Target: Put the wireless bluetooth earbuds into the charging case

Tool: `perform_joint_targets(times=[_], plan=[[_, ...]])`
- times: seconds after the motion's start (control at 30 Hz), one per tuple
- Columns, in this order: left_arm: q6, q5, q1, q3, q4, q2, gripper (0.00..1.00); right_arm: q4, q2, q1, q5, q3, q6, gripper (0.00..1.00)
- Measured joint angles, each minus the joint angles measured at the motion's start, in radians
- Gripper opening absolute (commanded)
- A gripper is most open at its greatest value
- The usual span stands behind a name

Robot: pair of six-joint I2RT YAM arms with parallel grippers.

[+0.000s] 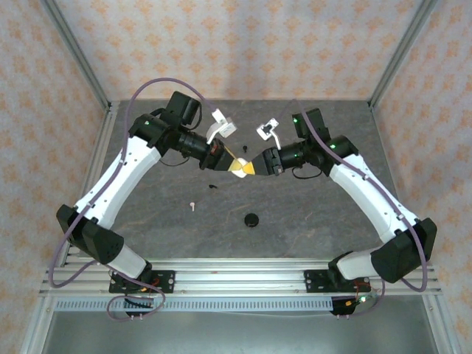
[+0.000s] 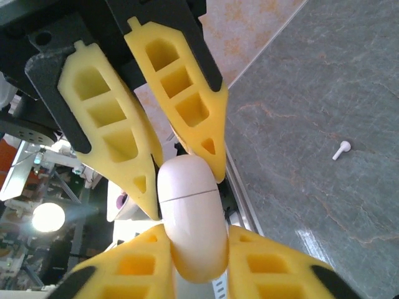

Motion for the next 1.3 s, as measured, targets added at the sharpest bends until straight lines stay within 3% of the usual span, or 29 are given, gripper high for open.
perform_joint_targets(times=[0.17, 0.33, 0.57, 0.87, 1.07, 1.3], plan=[[-0.034, -0.019, 0.022, -0.020, 0.036, -0.027, 0.55, 0.163, -0.003, 0.005, -0.001, -0.063, 0.119, 0.07], [-0.166, -0.108, 0.088, -0.113, 0.193, -0.121, 0.67, 0.363, -0.004, 0.006, 0.054, -0.159, 0.290, 0.05], [-0.536, -0.266, 0.215, -0.324, 0.549, -0.287, 0.68, 0.765, -0.003, 0.006, 0.237, -0.292, 0.632, 0.04], [-1.085, -0.298, 0.218, -0.619, 1.053, -0.317, 0.64, 1.018, 0.037, 0.006, 0.370, -0.262, 0.833, 0.04], [-1.229, -0.296, 0.197, -0.629, 1.234, -0.315, 0.58, 1.141, 0.089, 0.006, 0.373, -0.234, 0.950, 0.04], [-1.300, -0.297, 0.137, -0.629, 1.355, -0.276, 0.53, 1.210, 0.096, 0.007, 0.378, -0.232, 1.022, 0.04]])
